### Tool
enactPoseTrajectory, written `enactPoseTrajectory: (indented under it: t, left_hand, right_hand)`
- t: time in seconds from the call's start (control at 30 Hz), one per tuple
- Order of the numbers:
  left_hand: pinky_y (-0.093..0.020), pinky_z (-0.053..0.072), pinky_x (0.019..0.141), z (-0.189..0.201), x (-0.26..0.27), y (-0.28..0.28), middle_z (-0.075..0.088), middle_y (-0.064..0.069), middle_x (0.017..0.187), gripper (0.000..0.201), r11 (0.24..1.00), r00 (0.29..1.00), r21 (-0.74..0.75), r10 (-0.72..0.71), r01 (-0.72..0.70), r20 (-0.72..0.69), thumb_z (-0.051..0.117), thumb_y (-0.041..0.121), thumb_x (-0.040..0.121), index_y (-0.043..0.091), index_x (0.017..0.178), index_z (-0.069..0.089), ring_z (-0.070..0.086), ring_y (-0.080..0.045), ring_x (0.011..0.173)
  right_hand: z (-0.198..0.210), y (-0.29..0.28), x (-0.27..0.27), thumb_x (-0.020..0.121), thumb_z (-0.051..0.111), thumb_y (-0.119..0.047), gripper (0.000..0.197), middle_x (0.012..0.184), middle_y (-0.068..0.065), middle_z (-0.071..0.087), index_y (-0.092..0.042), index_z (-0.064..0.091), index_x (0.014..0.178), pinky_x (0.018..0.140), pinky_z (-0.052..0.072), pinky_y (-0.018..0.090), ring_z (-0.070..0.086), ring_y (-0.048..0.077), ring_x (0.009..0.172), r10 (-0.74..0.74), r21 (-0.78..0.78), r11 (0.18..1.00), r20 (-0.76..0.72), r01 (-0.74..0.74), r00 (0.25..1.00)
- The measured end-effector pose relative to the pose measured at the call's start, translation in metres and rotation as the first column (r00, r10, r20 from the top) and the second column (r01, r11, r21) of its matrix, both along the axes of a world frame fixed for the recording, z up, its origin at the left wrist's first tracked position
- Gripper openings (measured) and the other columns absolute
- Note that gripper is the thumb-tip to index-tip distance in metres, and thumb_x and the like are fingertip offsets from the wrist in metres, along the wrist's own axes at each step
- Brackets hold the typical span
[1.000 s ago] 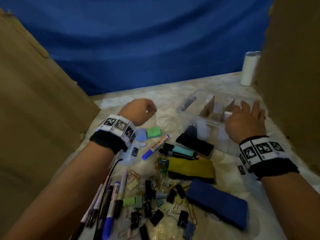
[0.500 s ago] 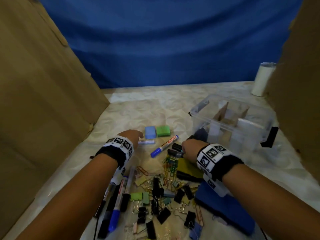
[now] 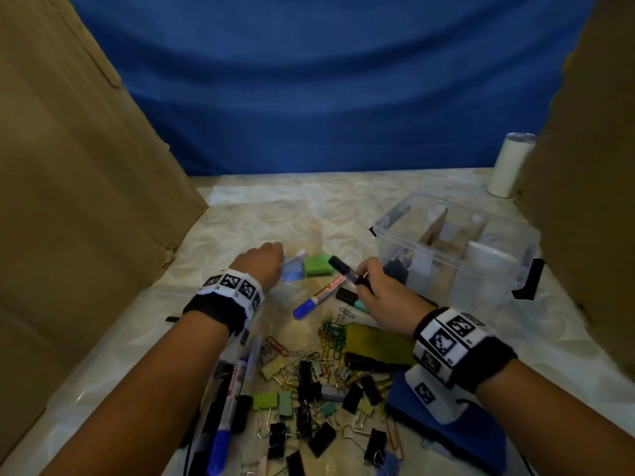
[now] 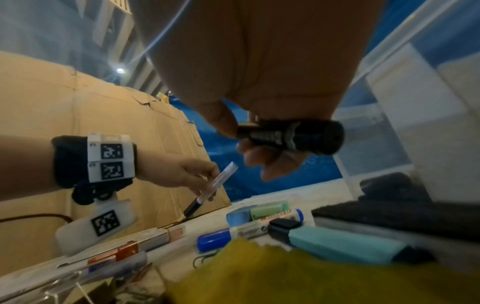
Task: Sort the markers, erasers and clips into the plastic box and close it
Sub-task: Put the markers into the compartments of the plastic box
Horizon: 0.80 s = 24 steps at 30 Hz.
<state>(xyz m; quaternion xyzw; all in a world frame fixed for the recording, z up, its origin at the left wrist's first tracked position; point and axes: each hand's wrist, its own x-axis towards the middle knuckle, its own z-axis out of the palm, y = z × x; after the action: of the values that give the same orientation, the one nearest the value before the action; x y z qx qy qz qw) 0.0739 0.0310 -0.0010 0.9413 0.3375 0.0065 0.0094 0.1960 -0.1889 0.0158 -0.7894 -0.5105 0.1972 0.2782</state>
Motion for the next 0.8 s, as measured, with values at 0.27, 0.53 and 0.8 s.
enactPoseTrajectory:
  t: [0.27, 0.53, 0.8]
  left_hand:
    - [-0.040, 0.050, 0.079, 0.007, 0.019, -0.047, 0.053, -0.004, 0.114, 0.025, 0.986, 0.977, -0.121, -0.087, 0.112, 0.194, 0.053, 0.032, 0.092, 0.018, 0.112, 0.054, 0.060, -0.030, 0.093]
    - [-0.035, 0.053, 0.086, -0.014, 0.033, -0.045, 0.065, -0.005, 0.113, 0.027, 0.970, 0.998, -0.237, 0.060, -0.063, -0.019, 0.061, 0.034, 0.086, 0.025, 0.111, 0.063, 0.063, -0.026, 0.100]
    - [-0.034, 0.055, 0.081, -0.014, 0.038, -0.042, 0.070, -0.007, 0.102, 0.035, 0.945, 0.979, -0.290, 0.101, -0.149, -0.174, 0.070, 0.042, 0.079, 0.015, 0.102, 0.071, 0.067, -0.024, 0.093]
  right_hand:
    - [0.076, 0.010, 0.035, 0.093, 0.041, -0.010, 0.023, 0.084, 0.001, 0.052, -0.016, 0.043, 0.116, 0.056, 0.032, 0.031, 0.046, 0.017, 0.065, -0.088, 0.097, 0.993, 0.284, 0.063, 0.955]
    - [0.108, 0.053, 0.125, 0.078, 0.055, -0.018, 0.018, 0.099, 0.002, 0.066, -0.026, 0.062, 0.093, 0.083, 0.052, 0.038, 0.062, 0.027, 0.086, -0.018, -0.318, 0.896, 0.670, 0.310, 0.742]
    - [0.088, 0.086, 0.143, 0.066, 0.061, -0.005, 0.027, 0.091, -0.002, 0.067, -0.023, 0.072, 0.083, 0.080, 0.055, 0.034, 0.066, 0.027, 0.091, 0.165, -0.571, 0.787, 0.561, 0.234, 0.811]
